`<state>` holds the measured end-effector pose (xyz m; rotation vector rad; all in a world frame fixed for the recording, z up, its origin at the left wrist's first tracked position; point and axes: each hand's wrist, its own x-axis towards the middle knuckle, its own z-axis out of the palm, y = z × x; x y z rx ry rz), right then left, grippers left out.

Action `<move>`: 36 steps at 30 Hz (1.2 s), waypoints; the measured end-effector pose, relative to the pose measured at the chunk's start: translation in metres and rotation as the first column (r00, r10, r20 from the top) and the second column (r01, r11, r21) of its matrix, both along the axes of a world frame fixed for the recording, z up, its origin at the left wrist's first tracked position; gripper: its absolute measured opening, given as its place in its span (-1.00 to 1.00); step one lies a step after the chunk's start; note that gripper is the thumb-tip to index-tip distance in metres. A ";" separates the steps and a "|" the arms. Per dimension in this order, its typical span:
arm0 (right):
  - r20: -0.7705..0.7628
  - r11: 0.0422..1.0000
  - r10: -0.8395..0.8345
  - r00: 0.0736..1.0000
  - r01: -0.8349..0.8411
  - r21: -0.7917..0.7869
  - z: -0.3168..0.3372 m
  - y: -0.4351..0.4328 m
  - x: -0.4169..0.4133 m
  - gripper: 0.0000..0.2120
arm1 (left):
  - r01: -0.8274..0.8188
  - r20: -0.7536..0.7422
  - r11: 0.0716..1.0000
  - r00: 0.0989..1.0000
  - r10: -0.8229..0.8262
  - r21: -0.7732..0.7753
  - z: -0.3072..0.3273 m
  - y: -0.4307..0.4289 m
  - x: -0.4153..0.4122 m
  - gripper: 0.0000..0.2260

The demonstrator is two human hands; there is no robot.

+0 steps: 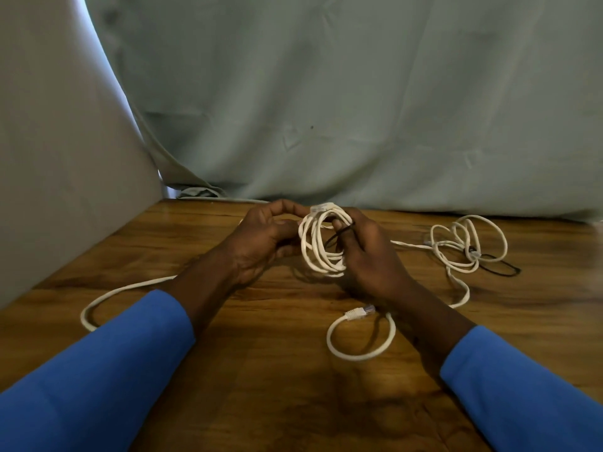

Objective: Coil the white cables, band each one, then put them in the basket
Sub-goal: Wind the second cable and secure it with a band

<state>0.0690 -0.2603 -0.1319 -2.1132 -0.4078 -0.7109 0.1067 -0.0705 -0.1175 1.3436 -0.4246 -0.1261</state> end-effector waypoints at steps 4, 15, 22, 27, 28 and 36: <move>0.044 1.000 -0.008 0.999 0.009 -0.021 -0.001 0.001 -0.001 -0.71 | 0.105 -0.097 0.993 0.989 -0.110 -0.051 -0.006 -0.007 -0.002 -0.69; -0.015 1.000 0.026 1.000 -0.026 -0.004 0.001 0.009 -0.006 -0.77 | 0.238 -0.170 0.960 0.950 -0.262 -0.149 -0.007 -0.007 -0.008 -0.72; -0.021 0.991 -0.030 0.999 0.027 -0.131 0.004 0.008 -0.011 -0.76 | 0.258 -0.181 0.959 0.944 -0.276 -0.120 -0.010 -0.011 -0.011 -0.78; -0.151 0.994 -0.023 0.988 0.007 -0.108 -0.001 0.010 -0.003 -0.77 | 0.189 -0.109 0.966 0.972 -0.210 -0.176 -0.014 -0.014 -0.008 -0.70; -0.181 0.997 0.000 0.983 -0.013 -0.070 -0.002 0.011 -0.002 -0.77 | 0.164 -0.089 0.970 0.979 -0.182 -0.182 -0.015 -0.014 -0.005 -0.64; -0.333 0.979 0.125 0.935 -0.061 0.195 -0.003 0.012 0.001 -0.72 | 0.041 0.069 0.993 0.997 -0.034 -0.106 -0.015 -0.016 -0.003 -0.57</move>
